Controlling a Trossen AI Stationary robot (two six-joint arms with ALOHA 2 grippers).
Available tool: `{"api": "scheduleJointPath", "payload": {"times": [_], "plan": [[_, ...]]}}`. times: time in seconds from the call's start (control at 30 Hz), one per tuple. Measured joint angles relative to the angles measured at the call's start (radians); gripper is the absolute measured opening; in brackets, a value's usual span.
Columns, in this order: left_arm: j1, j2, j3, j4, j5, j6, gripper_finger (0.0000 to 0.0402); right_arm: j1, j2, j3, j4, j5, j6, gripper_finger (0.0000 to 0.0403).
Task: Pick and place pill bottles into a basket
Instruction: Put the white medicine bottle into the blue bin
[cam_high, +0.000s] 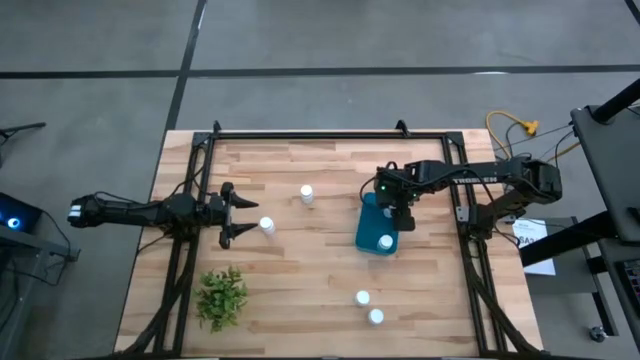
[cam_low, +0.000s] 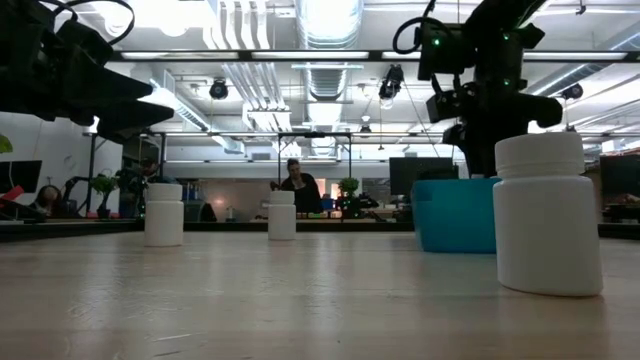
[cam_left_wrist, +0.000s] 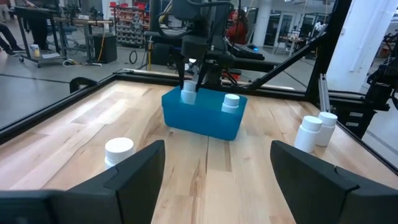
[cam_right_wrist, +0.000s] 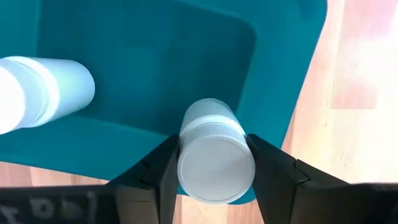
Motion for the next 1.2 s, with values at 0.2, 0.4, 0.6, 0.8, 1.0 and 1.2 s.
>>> {"api": "scheduleJointPath", "payload": {"times": [0.2,0.4,0.6,0.8,1.0,1.2], "plan": [[0.000,-0.001,0.000,0.000,0.000,0.000,0.0274,0.000,0.041,-0.001,0.003,-0.001,-0.006,0.0175],[0.000,0.000,0.000,0.000,0.000,0.000,0.0274,0.000,0.086,0.001,0.031,0.001,-0.013,0.0187],[0.000,0.000,0.000,0.000,0.000,0.000,0.0274,0.000,0.061,0.002,0.040,-0.001,-0.021,0.0190],[0.000,0.000,0.000,-0.001,0.000,0.000,0.0274,0.000,0.014,0.023,0.015,-0.003,-0.026,0.0200],[0.000,-0.001,0.000,0.001,0.000,0.000,0.0274,0.000,0.007,0.033,-0.008,-0.004,-0.027,0.0225],[-0.001,0.000,0.000,0.000,0.000,0.000,0.0274,0.000,0.008,0.035,-0.009,0.000,-0.027,0.0253]]}}
